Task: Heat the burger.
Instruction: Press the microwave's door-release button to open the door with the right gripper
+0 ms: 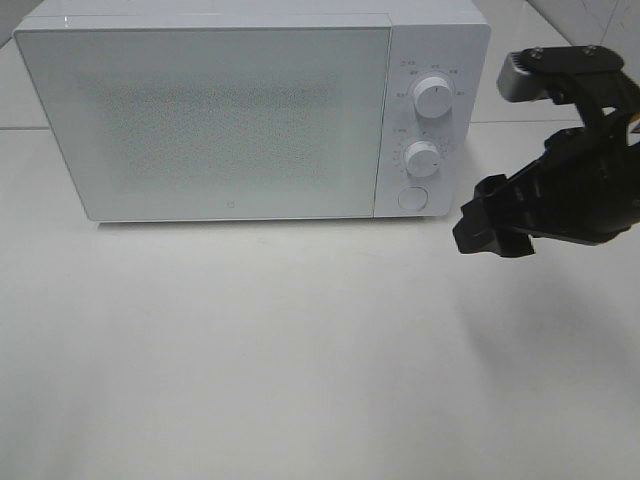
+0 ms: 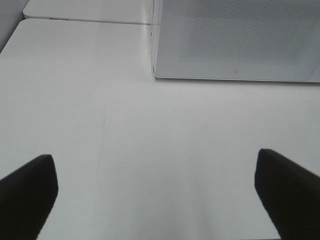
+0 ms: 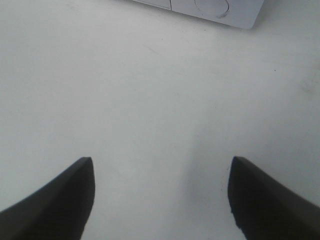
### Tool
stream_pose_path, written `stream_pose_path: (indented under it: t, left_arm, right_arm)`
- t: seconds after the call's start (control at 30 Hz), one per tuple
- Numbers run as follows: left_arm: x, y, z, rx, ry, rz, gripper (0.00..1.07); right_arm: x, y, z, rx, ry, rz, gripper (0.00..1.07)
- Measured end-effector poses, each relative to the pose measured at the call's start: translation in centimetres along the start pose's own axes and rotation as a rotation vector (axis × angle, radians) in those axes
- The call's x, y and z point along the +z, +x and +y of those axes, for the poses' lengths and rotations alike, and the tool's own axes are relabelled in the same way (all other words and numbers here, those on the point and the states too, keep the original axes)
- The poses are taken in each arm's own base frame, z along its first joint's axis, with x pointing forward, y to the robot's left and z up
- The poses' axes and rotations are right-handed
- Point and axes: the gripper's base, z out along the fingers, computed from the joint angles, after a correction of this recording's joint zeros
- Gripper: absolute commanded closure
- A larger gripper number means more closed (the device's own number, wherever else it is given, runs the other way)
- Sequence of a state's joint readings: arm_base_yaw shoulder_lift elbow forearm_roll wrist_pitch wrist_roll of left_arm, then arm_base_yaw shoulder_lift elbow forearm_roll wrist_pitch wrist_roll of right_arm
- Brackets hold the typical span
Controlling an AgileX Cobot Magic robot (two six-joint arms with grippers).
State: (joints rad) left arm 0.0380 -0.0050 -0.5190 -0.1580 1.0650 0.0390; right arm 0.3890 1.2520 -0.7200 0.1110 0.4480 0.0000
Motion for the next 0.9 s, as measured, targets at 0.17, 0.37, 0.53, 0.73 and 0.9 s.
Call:
stream_pose_path:
  t: [0.17, 0.37, 0.53, 0.73, 0.9]
  left_arm:
    - [0.0, 0.0, 0.0, 0.000, 0.000, 0.000, 0.07]
    - [0.0, 0.0, 0.0, 0.000, 0.000, 0.000, 0.07]
    - [0.0, 0.0, 0.0, 0.000, 0.000, 0.000, 0.07]
    - [0.0, 0.0, 0.0, 0.000, 0.000, 0.000, 0.07]
    - [0.0, 0.0, 0.0, 0.000, 0.000, 0.000, 0.07]
  right_arm:
    - [-2.7, 0.6, 0.1, -0.016, -0.003, -0.015, 0.34]
    - [-7.4, 2.2, 0.2, -0.038, -0.007, -0.078, 0.31]
    - [-10.7, 3.9, 0.0, -0.078, 0.023, -0.130, 0.31]
    - [-14.5, 6.7, -0.4, -0.080, 0.051, -0.212, 0.31]
    - [-16.3, 9.4, -1.0, -0.021, 0.096, -0.263, 0.31]
